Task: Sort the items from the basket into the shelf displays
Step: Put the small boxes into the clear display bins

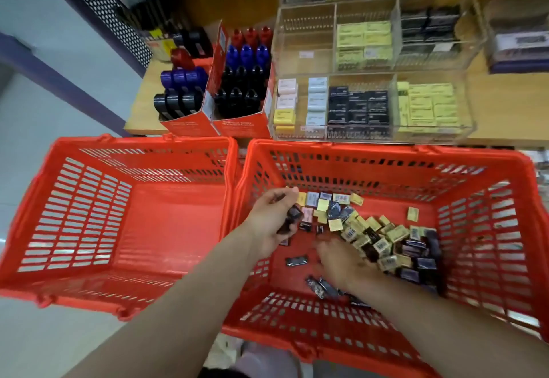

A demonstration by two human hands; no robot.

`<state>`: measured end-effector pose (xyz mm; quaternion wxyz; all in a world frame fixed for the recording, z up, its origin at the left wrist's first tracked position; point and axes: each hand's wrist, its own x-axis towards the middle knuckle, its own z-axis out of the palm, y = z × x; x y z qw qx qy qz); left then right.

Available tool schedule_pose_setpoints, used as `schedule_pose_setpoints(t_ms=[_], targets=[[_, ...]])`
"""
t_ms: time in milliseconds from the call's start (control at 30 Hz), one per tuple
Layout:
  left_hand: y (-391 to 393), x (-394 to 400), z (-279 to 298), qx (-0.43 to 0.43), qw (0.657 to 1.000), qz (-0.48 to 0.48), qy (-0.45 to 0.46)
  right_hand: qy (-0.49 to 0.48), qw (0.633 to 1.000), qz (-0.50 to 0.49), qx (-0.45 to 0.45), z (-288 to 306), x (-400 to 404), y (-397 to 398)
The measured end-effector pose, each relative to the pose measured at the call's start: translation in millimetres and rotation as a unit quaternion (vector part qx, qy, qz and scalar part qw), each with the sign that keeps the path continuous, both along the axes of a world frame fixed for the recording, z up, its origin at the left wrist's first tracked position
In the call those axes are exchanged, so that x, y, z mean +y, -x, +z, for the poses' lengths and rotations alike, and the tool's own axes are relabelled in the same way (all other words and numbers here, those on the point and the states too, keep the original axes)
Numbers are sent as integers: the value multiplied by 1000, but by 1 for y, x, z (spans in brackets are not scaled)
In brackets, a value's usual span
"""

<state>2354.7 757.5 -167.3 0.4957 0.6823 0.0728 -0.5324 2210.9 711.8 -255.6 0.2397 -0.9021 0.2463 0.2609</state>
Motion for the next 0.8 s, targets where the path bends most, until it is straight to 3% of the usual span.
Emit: schedule_pose_setpoints(t_ms=[133,267,400,500,633,800], targets=[[-8,-21,-23,64,998,-4,-6,49,997,54,28,-41,14,-17],[-11,-21,-40,89,996,-7,-6,97,991,92,-12,-65,15,-26],[-13,-16,-40,64,998,-14,-26,30,996,37,-77,-60,5,-27],[-17,-15,-19,53,998,-12,5,-78,990,-41,-114,-25,-21,-10],[-11,-16,34,27,997,-49,49,-143,966,-131,-172,50,-60,18],[7,-16,115,-80,984,-154,43,-219,880,-266,-326,176,-100,37]])
